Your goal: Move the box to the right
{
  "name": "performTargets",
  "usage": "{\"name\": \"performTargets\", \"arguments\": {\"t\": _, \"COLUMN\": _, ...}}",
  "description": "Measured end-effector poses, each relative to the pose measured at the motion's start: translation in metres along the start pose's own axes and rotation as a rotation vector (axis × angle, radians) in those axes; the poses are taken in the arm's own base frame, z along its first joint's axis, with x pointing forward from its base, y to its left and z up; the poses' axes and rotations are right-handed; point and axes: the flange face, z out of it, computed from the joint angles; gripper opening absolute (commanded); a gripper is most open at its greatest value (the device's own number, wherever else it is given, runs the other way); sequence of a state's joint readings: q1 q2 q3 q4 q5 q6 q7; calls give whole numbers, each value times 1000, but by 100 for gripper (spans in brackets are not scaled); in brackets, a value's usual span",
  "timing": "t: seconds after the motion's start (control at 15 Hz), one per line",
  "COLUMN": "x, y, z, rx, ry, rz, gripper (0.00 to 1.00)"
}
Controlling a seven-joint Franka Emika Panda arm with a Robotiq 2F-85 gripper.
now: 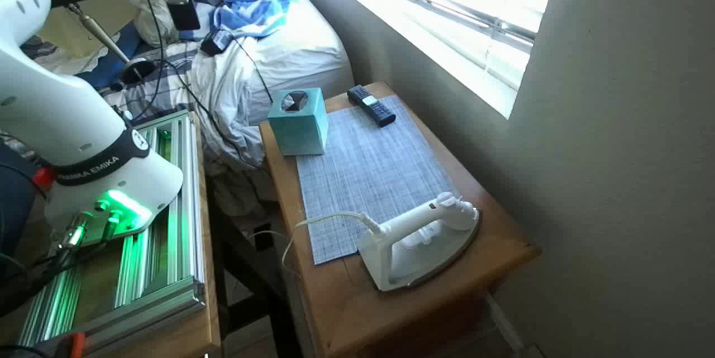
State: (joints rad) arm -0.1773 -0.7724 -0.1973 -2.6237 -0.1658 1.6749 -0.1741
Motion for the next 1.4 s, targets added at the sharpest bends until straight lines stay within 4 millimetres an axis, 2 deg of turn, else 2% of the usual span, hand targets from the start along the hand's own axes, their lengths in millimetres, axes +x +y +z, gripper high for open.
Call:
{"name": "performTargets", "arguments": {"t": 0.6, "x": 0, "y": 0, "z": 0, "rx": 0, "ry": 0, "rz": 0, "gripper": 100}}
{"name": "performTargets", "arguments": {"t": 0.73, "x": 1, "y": -5, "z": 1, "rx": -1, "ry": -1, "rz": -16, "gripper": 100}}
{"name": "performTargets", "arguments": {"t": 0.93, "x": 6, "y": -32, "z": 9, "rx": 11, "ry": -13, "rz": -119, "gripper": 100}}
{"name": "performTargets", "arguments": {"t": 1.4, "x": 5, "y": -117, "z": 46, "rx": 105, "ry": -53, "rz": -482, "gripper": 100}}
